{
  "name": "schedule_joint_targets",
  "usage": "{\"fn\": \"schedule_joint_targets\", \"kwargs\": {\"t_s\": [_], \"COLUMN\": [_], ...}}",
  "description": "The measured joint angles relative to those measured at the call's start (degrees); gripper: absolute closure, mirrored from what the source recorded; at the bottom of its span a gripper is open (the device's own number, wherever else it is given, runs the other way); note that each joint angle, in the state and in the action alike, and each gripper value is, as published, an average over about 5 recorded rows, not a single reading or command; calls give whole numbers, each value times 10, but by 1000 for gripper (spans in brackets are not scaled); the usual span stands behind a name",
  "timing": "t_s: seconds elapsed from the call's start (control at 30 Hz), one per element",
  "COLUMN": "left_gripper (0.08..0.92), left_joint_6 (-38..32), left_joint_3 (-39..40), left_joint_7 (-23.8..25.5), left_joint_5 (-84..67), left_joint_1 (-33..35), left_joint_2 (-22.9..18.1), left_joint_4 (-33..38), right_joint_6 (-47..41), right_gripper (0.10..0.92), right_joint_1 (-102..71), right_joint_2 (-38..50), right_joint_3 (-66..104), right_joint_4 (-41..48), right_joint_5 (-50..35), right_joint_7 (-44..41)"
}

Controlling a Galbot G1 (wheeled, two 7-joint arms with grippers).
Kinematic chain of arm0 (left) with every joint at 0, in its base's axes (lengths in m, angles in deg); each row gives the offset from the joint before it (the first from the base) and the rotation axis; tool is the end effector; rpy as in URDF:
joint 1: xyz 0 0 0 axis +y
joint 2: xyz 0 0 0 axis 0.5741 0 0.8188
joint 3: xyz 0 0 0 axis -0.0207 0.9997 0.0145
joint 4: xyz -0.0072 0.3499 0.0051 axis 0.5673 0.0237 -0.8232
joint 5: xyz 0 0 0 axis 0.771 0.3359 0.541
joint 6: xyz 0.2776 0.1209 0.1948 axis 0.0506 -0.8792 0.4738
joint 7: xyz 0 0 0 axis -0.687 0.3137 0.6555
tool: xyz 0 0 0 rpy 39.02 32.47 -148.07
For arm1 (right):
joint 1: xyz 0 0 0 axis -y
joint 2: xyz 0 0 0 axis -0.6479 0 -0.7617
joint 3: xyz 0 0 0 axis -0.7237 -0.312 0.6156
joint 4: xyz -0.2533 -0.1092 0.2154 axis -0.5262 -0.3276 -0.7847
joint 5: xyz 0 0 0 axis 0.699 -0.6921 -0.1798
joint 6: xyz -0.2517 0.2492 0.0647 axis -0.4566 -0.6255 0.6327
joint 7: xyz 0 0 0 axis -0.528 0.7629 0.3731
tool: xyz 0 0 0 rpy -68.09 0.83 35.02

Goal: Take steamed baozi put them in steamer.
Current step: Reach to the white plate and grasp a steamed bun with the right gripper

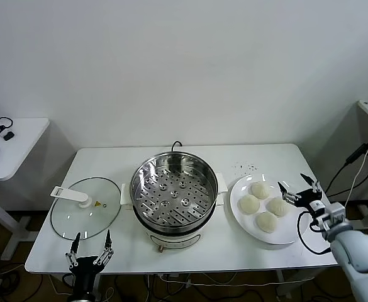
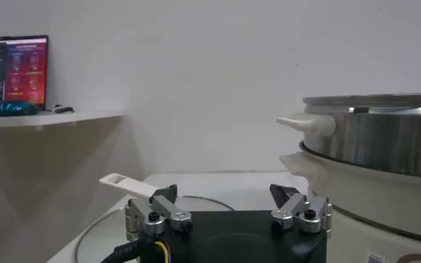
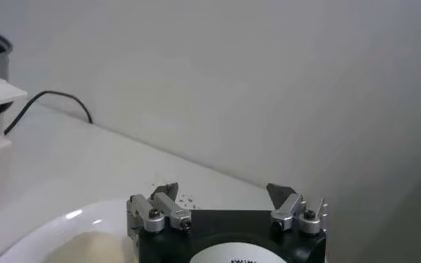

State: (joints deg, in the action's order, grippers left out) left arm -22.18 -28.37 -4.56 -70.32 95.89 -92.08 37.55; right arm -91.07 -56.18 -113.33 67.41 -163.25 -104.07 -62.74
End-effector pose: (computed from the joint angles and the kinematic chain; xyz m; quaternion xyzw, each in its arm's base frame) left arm 0.1005 0.0449 -0.4005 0.0550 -0.9977 -0.0161 0.0365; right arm 0.3303 -0.2198 -0.2541 0.1491 -0.9380 0.2507 0.1875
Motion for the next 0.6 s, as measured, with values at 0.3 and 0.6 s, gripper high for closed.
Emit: {"fn": "schedule_joint_targets", "kwargs": {"t_s": [0.3,0.6], "left_gripper": [177,177], "left_joint_6": [-5,-8], "left_joint_3": [5,16], "left_joint_7": [1,2], "left_joint_5": [7,18], "left_joint_1": [-1,-4], "left_joint_2": [5,5], "left_joint_4": [1,-2], "right_joint_6": [-37,-1], "right_gripper": [203,203], "right_joint_1": [179,496], "right_joint_2": [139,200], "right_joint_3": [-193,-527], "right_joint_4": [29,90], "right_joint_5": [6,-1], "right_joint_7": [-114,-242]}}
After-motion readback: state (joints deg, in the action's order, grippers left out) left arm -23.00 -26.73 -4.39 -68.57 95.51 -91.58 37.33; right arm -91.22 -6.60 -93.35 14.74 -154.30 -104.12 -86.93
